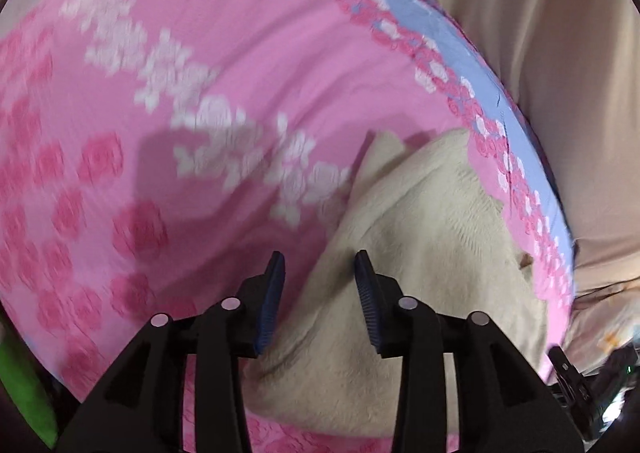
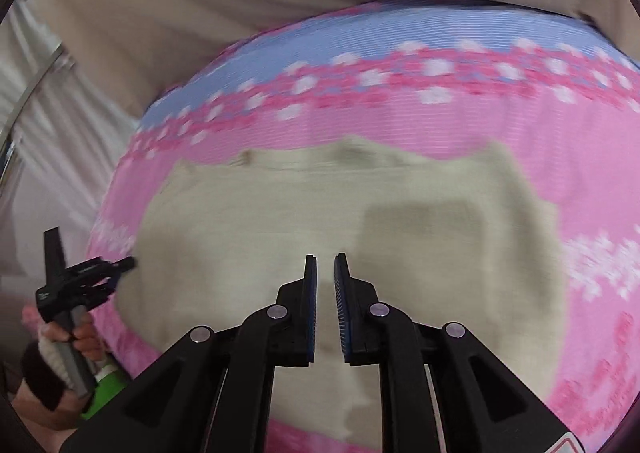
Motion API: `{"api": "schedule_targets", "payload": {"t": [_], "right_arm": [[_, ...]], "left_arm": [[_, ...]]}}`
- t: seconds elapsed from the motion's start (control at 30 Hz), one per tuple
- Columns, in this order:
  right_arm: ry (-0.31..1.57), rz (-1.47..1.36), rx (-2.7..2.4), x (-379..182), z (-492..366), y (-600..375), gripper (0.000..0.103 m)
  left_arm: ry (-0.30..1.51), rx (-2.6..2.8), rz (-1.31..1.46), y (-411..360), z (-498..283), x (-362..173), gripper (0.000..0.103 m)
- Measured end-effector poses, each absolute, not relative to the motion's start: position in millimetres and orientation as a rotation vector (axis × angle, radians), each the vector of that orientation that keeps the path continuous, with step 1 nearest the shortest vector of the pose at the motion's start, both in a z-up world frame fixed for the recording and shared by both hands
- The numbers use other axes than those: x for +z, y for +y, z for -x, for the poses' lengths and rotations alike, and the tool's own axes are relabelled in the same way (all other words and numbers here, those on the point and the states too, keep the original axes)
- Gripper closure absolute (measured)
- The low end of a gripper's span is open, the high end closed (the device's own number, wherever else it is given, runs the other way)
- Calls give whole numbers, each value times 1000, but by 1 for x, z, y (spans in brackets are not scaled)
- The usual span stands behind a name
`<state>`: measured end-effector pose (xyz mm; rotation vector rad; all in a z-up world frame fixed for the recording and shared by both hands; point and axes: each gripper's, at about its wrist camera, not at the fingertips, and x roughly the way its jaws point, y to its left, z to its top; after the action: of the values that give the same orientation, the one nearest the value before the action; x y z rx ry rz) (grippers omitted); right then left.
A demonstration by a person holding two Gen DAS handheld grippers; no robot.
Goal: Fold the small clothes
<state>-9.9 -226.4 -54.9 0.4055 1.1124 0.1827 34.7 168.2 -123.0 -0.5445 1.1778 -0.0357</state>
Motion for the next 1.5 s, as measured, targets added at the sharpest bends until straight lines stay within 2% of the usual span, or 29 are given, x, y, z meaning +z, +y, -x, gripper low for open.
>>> {"api": "schedule_targets", "payload": {"t": [0.2,0.3,0.33,0.47,0.5,0.53,0.57,0.63,0.67,0.87,1.07,1.27,1.37,1.5], "right_arm": [[1260,-249,206,-72,-44,-156,96],[1364,-198,150,-93,-61,-147,96],[1402,-187,137,-103,-65,-145,96],[1415,-127,108,-110,-74,-135,99],[1418,-113,105,-111,-76,-132,99],[1417,-96,104,-112,-78,-130,99],[1415,-85,104,-114,-80,-129,99],[1416,-86,107,-116,-84,-127,99],[1418,-90,111,-117,-86,-127,100],[1413,-120,153,-119,-91,-132,100],[1394,-204,189,-121,-86,-147,100],[1323,-502,224,-111,-68,-206,100],[1242,-623,184,-98,-38,-258,93],[1150,-707,68,-84,21,-332,91]], "left_arm": [[1198,-82,635,164,-29,-132,45],[1229,-96,629,157,-31,-139,42],[1242,-99,637,156,-32,-142,39],[1244,-100,623,151,-34,-144,33],[1244,-103,611,149,-35,-143,34],[1239,-118,596,147,-35,-143,45],[1242,-136,589,145,-37,-144,64],[1238,-161,619,148,-38,-145,86],[1220,-183,658,151,-37,-142,88],[1078,-368,729,141,-26,-86,90],[1007,-608,585,63,-17,-22,90],[1046,-751,385,-33,1,-7,90],[1050,-788,290,-72,10,-5,90],[1115,-806,243,-114,18,-18,90]]}}
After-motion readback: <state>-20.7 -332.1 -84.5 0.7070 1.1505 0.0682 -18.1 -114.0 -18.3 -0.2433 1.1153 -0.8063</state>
